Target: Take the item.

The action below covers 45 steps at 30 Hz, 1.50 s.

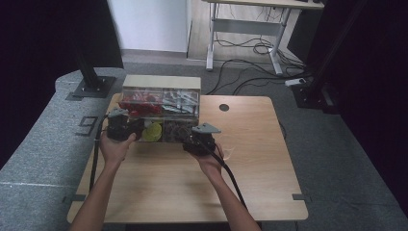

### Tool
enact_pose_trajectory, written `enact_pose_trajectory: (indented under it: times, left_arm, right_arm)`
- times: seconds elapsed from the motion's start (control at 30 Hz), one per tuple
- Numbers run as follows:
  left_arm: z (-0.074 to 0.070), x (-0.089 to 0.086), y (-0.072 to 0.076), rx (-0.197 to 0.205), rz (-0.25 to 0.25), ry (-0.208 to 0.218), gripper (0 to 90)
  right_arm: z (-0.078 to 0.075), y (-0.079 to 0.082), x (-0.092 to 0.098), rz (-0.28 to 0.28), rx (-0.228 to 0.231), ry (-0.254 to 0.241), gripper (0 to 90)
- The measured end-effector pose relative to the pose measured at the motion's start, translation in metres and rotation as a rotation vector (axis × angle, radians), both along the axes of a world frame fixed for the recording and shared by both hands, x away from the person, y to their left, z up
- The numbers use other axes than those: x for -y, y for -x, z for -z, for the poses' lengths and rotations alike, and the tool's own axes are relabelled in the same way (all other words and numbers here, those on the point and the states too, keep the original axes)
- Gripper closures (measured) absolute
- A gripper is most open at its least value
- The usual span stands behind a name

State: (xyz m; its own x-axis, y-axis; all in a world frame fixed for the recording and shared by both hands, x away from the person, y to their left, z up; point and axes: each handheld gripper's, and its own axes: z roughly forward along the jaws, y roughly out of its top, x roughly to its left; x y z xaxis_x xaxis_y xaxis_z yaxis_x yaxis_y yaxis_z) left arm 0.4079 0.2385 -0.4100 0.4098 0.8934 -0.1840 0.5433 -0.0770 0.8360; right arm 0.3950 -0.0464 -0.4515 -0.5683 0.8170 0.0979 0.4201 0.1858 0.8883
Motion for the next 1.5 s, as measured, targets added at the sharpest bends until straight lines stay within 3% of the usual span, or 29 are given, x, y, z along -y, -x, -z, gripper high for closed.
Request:
enact_pose_trajectory:
  times: [0.63,1.5]
  left_arm:
    - [-0.001,-0.001,0.0,-0.002,0.003,0.0,90.0]
    - [0.0,0.0,0.001,-0.004,0.009,-0.005,89.9]
  right_arm:
    - [0.007,-0.014,-0.015,0.007,0.006,0.034,54.7]
    - [0.019,-0.033,-0.032,0.021,0.016,0.071,53.9]
